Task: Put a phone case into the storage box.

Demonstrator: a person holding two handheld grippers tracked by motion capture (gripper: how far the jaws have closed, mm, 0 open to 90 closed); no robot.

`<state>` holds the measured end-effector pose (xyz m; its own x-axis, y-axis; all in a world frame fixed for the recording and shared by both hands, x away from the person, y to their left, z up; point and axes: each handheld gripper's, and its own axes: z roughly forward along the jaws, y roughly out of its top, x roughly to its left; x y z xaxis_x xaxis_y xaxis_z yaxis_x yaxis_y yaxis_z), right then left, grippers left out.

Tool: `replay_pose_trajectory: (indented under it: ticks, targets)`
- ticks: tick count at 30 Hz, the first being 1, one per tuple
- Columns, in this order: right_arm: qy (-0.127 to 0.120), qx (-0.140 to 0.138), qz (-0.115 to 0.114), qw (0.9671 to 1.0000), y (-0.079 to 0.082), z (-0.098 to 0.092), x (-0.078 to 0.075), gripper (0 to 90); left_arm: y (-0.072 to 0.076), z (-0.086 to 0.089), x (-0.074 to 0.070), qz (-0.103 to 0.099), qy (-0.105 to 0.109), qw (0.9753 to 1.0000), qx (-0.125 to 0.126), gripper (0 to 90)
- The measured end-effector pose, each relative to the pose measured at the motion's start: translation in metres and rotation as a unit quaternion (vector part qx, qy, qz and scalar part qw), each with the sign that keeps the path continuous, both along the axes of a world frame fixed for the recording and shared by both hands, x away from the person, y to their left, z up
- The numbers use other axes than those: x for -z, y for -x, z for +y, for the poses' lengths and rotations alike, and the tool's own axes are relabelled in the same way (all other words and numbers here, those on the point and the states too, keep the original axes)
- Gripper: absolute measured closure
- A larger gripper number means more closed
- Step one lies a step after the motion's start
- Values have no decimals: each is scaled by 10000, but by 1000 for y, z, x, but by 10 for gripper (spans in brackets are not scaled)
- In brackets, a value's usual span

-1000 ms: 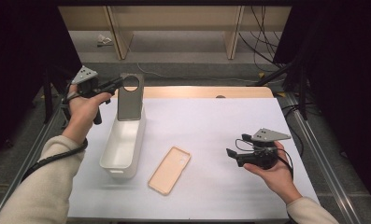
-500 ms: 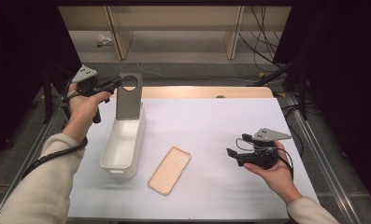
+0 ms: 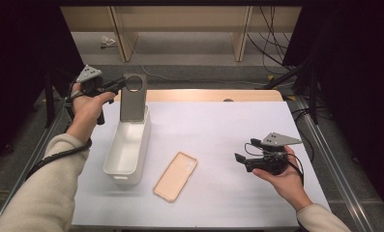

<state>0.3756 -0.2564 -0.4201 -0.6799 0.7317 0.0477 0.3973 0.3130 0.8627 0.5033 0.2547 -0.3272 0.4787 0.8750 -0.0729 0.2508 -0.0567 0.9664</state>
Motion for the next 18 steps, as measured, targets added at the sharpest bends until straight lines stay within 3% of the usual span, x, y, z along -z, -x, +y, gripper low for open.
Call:
replay_pose_trajectory:
  ticks: [18]
  targets:
    - [-4,6,5,10000,0,0,0,162,-10,4,5,72,63,9999,-77,822]
